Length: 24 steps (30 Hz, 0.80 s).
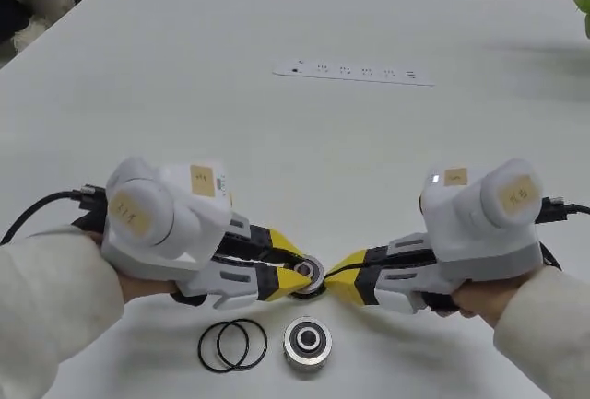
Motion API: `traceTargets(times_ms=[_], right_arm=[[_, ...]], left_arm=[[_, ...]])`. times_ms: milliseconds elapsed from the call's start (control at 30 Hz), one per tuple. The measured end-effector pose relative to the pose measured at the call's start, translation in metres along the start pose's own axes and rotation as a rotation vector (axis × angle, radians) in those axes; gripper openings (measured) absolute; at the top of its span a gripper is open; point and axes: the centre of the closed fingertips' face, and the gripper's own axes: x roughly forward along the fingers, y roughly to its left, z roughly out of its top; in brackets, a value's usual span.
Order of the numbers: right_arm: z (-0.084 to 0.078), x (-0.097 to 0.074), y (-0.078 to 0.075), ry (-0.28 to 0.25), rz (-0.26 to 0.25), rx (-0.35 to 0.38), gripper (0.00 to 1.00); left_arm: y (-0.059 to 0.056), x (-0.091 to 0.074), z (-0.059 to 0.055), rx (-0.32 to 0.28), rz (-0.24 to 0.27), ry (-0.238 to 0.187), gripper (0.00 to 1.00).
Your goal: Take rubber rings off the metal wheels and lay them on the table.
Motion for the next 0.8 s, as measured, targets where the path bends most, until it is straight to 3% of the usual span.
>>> traceTargets(times_ms=[300, 800], right_arm=[[0.0016, -0.0050, -0.0025, -0.047, 0.021, 0.162, 0.00], [0.0057, -0.0072, 0.0022, -0.103, 0.049, 0.309, 0.00]], left_arm=[[0.0001, 0.0002, 0.0004, -0.006, 0.001, -0.004, 0.14], [-0.0006, 0.0002, 0.0006, -0.010, 0.002, -0.019, 0.14]])
